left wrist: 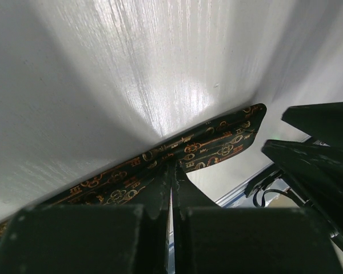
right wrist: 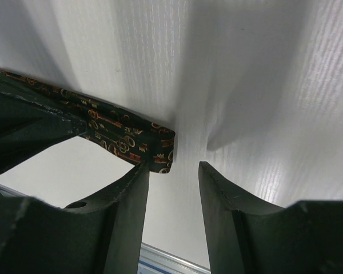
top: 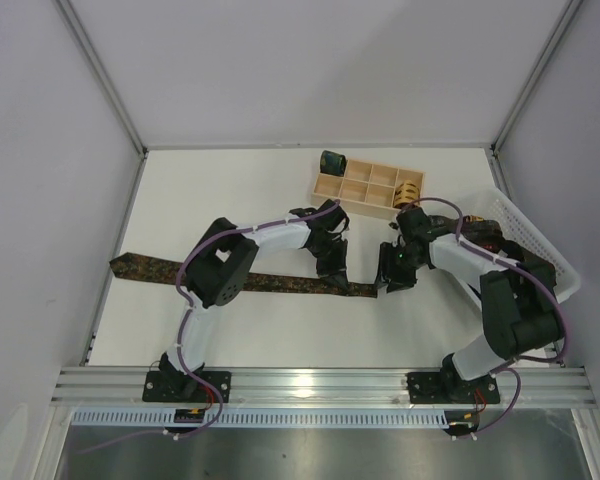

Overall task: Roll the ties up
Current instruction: Roll the tie

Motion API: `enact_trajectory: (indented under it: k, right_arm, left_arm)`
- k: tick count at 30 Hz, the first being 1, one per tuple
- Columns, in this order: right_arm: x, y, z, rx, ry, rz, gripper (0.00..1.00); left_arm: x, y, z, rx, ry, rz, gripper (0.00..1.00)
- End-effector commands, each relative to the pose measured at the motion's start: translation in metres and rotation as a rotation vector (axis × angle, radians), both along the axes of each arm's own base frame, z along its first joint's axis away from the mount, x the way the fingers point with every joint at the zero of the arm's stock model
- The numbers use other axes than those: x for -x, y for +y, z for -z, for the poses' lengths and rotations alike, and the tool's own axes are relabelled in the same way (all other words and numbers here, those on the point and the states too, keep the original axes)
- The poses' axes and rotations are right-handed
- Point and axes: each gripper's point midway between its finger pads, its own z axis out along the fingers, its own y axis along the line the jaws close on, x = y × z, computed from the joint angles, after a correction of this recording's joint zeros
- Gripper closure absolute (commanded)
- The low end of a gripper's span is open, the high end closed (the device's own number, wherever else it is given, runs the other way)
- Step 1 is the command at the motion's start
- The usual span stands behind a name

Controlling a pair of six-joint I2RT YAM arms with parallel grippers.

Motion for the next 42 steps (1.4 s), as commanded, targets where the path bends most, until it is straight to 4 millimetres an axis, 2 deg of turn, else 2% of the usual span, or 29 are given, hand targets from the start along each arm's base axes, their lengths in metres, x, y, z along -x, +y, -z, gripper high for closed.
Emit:
enact_trajectory:
  k: [1,5,11,14,15,18,20,23,29,33,36,42]
  right_arm:
    - [-0.003,0.012,0.004,-0.044,0.001,-0.014,0.55]
    - [-0.003,0.017,0.010,-0.039,0.004,-0.023,0.55]
    - [-0.004,0.013,0.025,-0.004,0.032,-0.016,0.58]
    - [-0.004,0.016,0.025,-0.020,0.035,-0.020,0.69]
    - [-0.003,0.018,0.022,-0.030,0.033,-0.023,0.78]
    - [-0.006,0.025,0.002,-0.069,-0.018,-0.027,0.87]
    - [-0.004,0.030,-0.008,-0.099,-0.035,-0.035,0.89]
    - [-0.004,0.037,-0.025,-0.146,-0.057,-0.043,1.00]
    - [0.002,0.048,-0.036,-0.204,-0.029,-0.065,1.00]
    - [0.008,0.065,-0.046,-0.275,-0.014,-0.097,1.00]
    - [0.003,0.074,-0.055,-0.292,-0.039,-0.086,1.00]
    - [-0.012,0.080,-0.079,-0.368,-0.078,-0.007,1.00]
  left_arm:
    - [-0.002,0.008,0.012,-0.043,-0.007,0.021,1.00]
    - [-0.003,0.009,0.014,-0.045,-0.008,0.020,1.00]
    - [-0.006,0.011,0.016,-0.046,-0.007,0.020,1.00]
    - [-0.008,0.012,0.015,-0.046,-0.009,0.019,1.00]
    - [-0.009,0.013,0.016,-0.047,-0.013,0.022,0.99]
    - [-0.009,0.014,0.017,-0.053,-0.013,0.026,1.00]
    - [-0.010,0.015,0.018,-0.055,-0.012,0.028,0.99]
    - [-0.008,0.016,0.020,-0.059,-0.006,0.031,0.99]
    - [-0.009,0.018,0.021,-0.073,-0.015,0.032,1.00]
    - [-0.010,0.020,0.021,-0.083,-0.018,0.032,1.00]
    - [-0.010,0.020,0.022,-0.085,-0.016,0.034,0.99]
    - [-0.009,0.022,0.025,-0.103,-0.005,0.038,1.00]
